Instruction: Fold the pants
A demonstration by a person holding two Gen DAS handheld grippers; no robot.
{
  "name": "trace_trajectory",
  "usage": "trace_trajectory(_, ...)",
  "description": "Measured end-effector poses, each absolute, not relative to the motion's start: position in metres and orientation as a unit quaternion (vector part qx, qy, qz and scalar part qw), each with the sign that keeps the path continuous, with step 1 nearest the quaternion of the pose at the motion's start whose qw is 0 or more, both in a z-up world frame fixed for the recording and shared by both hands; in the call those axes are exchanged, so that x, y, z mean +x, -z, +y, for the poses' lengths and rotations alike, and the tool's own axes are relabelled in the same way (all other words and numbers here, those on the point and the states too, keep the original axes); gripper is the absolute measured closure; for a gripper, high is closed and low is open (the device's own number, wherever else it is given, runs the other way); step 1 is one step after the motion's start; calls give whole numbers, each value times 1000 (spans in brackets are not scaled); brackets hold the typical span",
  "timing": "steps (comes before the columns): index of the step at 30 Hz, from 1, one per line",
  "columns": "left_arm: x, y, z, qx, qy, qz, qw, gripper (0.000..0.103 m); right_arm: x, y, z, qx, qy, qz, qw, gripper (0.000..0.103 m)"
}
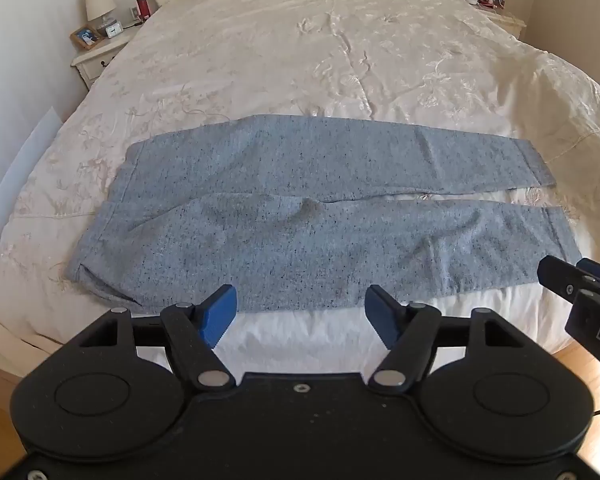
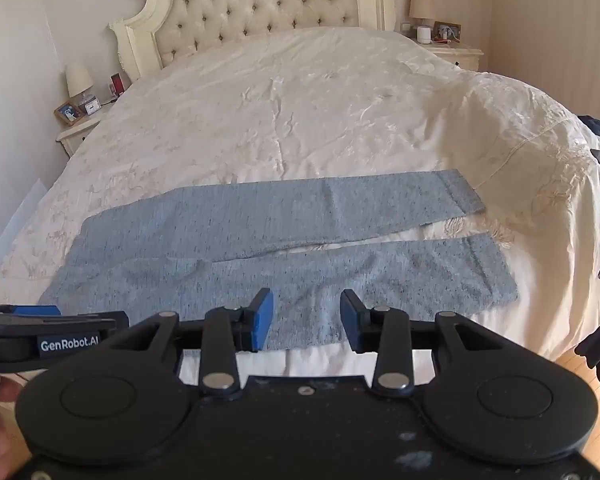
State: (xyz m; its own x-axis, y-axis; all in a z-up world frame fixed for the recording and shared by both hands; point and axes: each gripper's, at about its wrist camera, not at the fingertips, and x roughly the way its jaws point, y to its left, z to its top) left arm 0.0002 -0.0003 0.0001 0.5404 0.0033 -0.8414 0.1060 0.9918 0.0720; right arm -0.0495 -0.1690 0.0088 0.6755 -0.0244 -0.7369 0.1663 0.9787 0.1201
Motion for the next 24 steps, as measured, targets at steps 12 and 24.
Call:
trace_trajectory(12, -7, 8, 0, 49, 33, 485, 873, 32, -53, -1, -171, 90, 41, 401, 911, 63)
trace_trajectory(24, -14, 3, -7, 59, 35, 477, 876, 32, -59, -8, -171, 86, 39, 399, 912, 63)
